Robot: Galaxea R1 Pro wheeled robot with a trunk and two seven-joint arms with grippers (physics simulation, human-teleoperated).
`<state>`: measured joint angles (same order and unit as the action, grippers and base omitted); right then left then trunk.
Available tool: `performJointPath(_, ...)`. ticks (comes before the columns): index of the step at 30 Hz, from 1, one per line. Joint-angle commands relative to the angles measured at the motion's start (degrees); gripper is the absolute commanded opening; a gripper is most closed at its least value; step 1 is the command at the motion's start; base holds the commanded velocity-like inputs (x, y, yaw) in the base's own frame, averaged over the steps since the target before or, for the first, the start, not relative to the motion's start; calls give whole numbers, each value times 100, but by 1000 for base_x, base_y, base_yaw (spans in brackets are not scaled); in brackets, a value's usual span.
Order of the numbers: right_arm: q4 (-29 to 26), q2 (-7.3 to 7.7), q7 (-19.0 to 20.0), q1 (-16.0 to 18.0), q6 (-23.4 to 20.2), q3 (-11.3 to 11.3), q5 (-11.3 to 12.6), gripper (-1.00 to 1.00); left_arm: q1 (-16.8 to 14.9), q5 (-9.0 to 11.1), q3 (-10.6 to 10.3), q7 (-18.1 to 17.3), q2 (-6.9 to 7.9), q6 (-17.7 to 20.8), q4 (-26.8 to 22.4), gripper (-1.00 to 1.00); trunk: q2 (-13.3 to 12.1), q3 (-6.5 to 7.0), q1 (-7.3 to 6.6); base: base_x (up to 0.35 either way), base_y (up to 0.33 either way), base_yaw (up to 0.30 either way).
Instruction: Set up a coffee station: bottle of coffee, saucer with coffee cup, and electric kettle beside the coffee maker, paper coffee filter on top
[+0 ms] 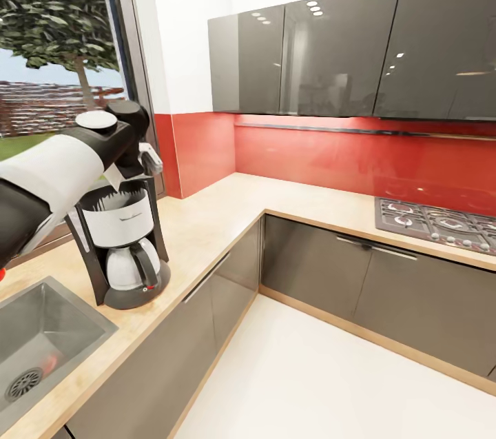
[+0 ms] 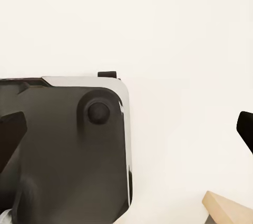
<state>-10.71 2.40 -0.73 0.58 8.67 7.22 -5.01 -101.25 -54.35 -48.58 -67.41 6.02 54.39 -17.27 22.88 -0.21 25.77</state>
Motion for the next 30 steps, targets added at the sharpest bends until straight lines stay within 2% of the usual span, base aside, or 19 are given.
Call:
performJointPath(1,8,-3,-6,3,21,40,-52,100,8,-44,-1,-49,5,37,-17,-100,4,-2,2,0,0,0)
performJointPath(11,8,-2,-6,3,21,34,-52,100,52,-32,6,-27,14,37,-26,-100,4,-2,2,3,0,0)
performJointPath(18,8,-2,-6,3,21,34,-52,100,53,-32,6,-27,20,37,-27,-100,4,-2,2,159,0,0)
performJointPath(30,8,-2,-6,3,21,34,-52,100,57,-28,6,-28,22,37,-30,-100,4,-2,2,29,0,0)
